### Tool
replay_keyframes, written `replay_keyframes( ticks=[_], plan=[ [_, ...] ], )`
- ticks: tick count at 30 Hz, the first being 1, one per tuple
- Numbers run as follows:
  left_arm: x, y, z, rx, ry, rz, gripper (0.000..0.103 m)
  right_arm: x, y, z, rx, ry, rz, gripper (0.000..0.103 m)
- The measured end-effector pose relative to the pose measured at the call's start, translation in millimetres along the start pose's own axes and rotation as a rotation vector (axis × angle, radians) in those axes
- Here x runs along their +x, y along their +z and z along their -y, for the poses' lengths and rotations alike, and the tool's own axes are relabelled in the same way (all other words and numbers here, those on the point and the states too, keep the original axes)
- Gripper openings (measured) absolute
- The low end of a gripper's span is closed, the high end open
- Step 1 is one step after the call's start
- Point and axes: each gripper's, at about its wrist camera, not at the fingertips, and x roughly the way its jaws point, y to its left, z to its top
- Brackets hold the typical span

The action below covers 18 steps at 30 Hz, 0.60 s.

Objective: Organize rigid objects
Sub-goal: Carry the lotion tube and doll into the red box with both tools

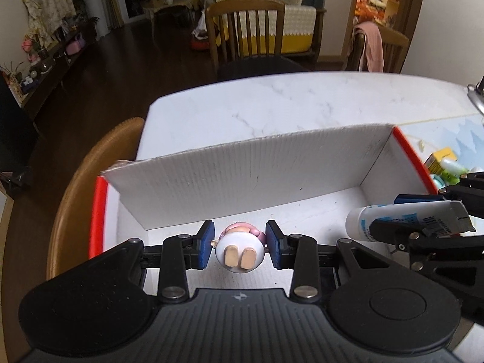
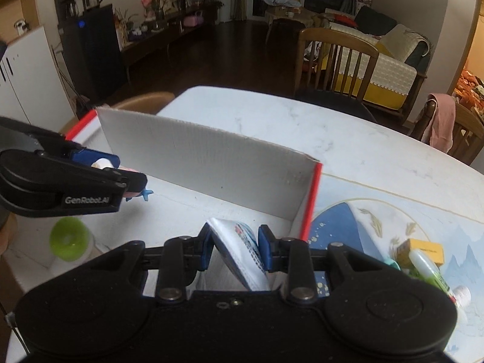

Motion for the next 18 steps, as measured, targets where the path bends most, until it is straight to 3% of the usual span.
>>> replay_keyframes(
  ticks=[13,18],
  plan=[
    [33,-1,-5,-0.008,-0.023,-0.123,0.036,30,-4,-29,-0.183,-0.091,-0.028,0.029],
    [37,-2,-4,0.002,-0.028,-0.174,0.036,30,-3,-30,-0.193,-0.079,-0.046,0.031]
  ],
)
